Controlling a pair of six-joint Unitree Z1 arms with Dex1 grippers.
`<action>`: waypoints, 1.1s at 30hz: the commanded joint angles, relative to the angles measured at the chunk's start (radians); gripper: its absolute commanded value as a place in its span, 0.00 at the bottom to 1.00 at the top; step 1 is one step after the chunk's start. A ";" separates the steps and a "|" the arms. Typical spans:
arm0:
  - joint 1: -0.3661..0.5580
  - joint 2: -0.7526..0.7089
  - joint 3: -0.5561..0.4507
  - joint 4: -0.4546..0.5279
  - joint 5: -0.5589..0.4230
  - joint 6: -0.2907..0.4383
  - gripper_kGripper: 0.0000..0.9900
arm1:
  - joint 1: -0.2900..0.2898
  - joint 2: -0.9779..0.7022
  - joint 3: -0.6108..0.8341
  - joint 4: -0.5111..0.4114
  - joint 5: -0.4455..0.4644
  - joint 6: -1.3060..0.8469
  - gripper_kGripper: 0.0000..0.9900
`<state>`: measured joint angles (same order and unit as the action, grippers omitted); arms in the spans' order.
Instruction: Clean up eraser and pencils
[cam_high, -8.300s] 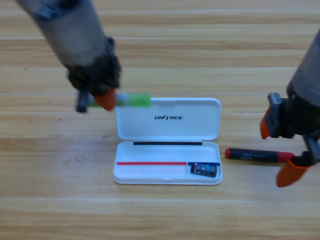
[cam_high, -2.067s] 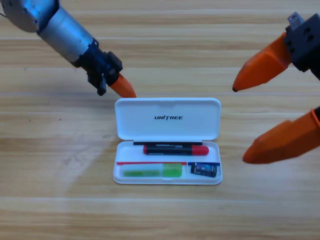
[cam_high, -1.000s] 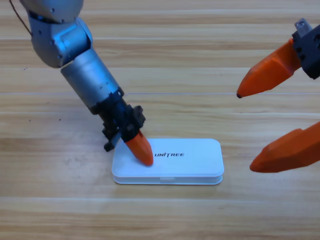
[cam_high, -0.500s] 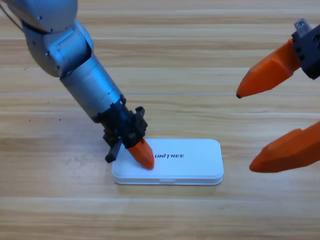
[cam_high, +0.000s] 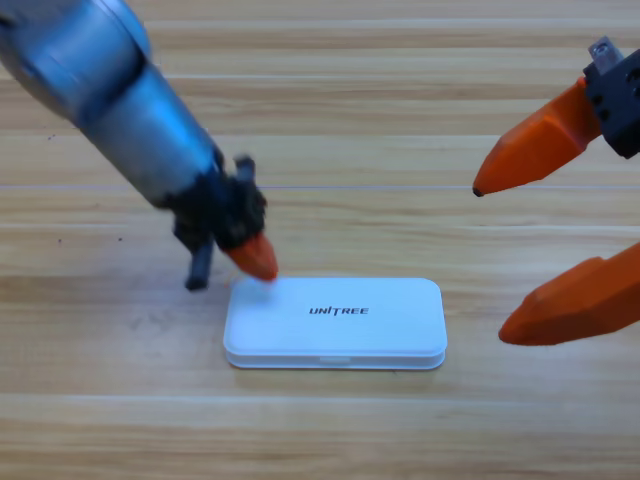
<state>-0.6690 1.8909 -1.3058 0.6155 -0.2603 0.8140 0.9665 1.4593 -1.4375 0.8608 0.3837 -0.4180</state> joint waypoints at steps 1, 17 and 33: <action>-0.156 -0.289 -0.021 0.109 0.118 -0.073 0.00 | 0.021 0.019 0.031 -0.022 0.014 0.013 1.00; -0.397 -0.389 -0.081 0.316 0.093 -0.190 0.23 | 0.021 0.021 0.035 -0.022 0.007 0.021 1.00; -0.394 -0.441 0.010 0.271 0.081 -0.194 1.00 | 0.021 0.030 0.034 -0.022 0.007 0.025 1.00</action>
<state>-1.0478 1.4714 -1.3281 0.8978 -0.1717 0.6327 0.9665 1.4603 -1.4374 0.8607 0.3836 -0.4027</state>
